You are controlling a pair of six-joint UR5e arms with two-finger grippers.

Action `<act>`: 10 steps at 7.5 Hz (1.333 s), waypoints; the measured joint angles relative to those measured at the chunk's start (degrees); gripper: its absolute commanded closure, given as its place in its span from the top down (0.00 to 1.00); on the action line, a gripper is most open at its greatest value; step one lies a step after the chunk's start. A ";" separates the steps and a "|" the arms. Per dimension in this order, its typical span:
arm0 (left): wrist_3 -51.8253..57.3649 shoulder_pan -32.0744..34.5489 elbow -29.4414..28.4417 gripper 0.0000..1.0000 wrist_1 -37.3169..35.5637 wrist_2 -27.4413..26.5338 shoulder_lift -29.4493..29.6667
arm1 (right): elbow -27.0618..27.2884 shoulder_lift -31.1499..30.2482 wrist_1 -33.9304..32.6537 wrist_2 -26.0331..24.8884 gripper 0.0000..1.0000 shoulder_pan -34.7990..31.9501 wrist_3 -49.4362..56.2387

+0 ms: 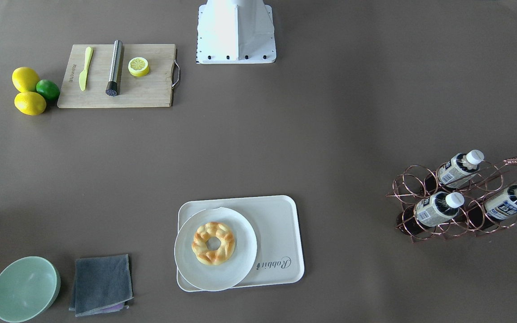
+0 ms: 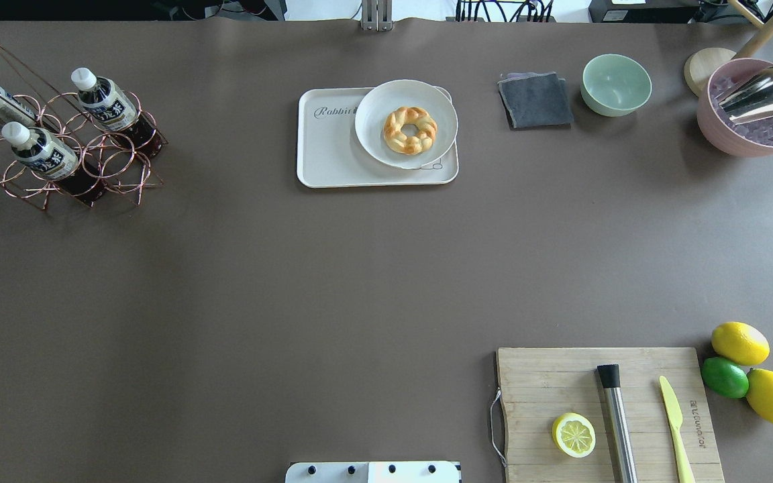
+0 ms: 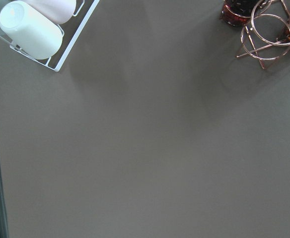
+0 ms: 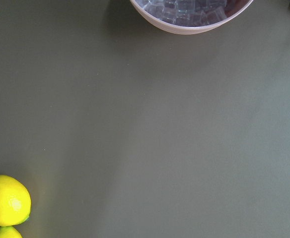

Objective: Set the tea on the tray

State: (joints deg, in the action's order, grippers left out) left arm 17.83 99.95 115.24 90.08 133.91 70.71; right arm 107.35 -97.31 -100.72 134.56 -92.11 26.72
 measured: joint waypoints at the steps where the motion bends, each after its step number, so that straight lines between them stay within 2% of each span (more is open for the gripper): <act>1: -0.05 -0.02 0.03 0.97 0.11 0.55 -0.31 | 0.03 0.06 0.00 0.01 1.00 0.00 0.00; 10: -4.79 -0.12 0.33 0.97 2.35 0.30 0.15 | 0.07 0.12 0.05 0.09 1.00 0.09 0.07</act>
State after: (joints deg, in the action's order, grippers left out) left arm 13.03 99.83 115.57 92.44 134.20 70.86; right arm 107.42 -97.19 -100.67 134.65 -92.02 26.79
